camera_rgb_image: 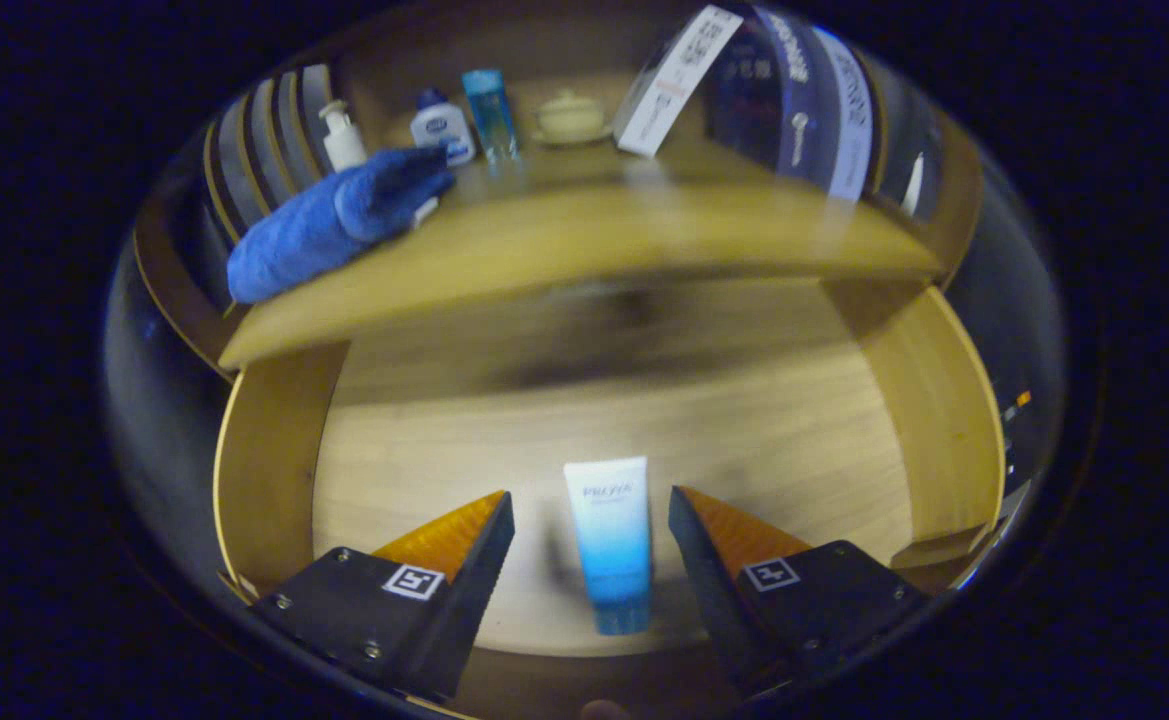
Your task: Pull open the drawer, take out the items inside it, and place them on the countertop above the cabinet.
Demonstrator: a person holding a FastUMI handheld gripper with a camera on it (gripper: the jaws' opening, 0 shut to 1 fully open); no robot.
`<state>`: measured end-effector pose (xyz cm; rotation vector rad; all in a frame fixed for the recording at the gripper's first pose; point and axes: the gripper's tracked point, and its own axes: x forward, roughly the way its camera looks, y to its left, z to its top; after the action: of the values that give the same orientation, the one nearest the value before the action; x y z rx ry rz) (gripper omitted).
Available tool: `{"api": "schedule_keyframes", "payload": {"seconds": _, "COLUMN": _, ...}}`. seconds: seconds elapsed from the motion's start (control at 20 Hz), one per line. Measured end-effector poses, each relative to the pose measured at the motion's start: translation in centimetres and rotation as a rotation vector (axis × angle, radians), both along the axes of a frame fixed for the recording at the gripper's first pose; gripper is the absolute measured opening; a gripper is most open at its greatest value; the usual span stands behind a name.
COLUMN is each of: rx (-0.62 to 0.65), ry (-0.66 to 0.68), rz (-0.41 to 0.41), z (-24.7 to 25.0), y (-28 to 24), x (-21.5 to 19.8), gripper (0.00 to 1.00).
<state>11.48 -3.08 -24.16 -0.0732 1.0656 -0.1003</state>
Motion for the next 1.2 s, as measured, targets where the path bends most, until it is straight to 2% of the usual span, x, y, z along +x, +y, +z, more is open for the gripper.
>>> {"api": "schedule_keyframes", "payload": {"seconds": 0.05, "rx": 0.0, "ry": 0.028, "rz": -0.011, "z": -0.6, "y": -0.2, "x": 0.0, "gripper": 0.92}}
{"api": "schedule_keyframes", "payload": {"seconds": 0.15, "rx": -0.022, "ry": 0.033, "rz": -0.05, "z": -1.0, "y": -0.9, "x": 0.4, "gripper": 0.82}}
{"api": "schedule_keyframes", "payload": {"seconds": 0.2, "rx": -0.023, "ry": 0.089, "rz": -0.049, "z": -1.9, "y": -1.1, "x": -0.2, "gripper": 0.8}}
{"api": "schedule_keyframes", "payload": {"seconds": 0.3, "rx": -0.01, "ry": 0.161, "rz": -0.047, "z": -2.4, "y": -0.6, "x": -1.6, "gripper": 0.8}}
{"api": "schedule_keyframes", "payload": {"seconds": 0.6, "rx": -0.037, "ry": 0.179, "rz": -0.044, "z": -2.6, "y": -1.0, "x": -1.0, "gripper": 0.79}}
{"api": "schedule_keyframes", "payload": {"seconds": 0.75, "rx": -0.068, "ry": 0.182, "rz": -0.064, "z": -2.5, "y": -1.2, "x": -1.0, "gripper": 0.7}}
{"api": "schedule_keyframes", "payload": {"seconds": 0.9, "rx": -0.098, "ry": 0.2, "rz": -0.042, "z": -2.6, "y": -1.4, "x": -0.7, "gripper": 0.7}}
{"api": "schedule_keyframes", "payload": {"seconds": 1.0, "rx": -0.088, "ry": 0.214, "rz": -0.082, "z": -2.7, "y": -1.2, "x": -0.8, "gripper": 0.71}}
{"api": "schedule_keyframes", "payload": {"seconds": 1.15, "rx": -0.095, "ry": 0.232, "rz": -0.077, "z": -3.0, "y": -1.1, "x": -0.4, "gripper": 0.72}}
{"api": "schedule_keyframes", "payload": {"seconds": 1.2, "rx": -0.104, "ry": 0.25, "rz": -0.053, "z": -2.9, "y": -1.1, "x": -0.4, "gripper": 0.71}}
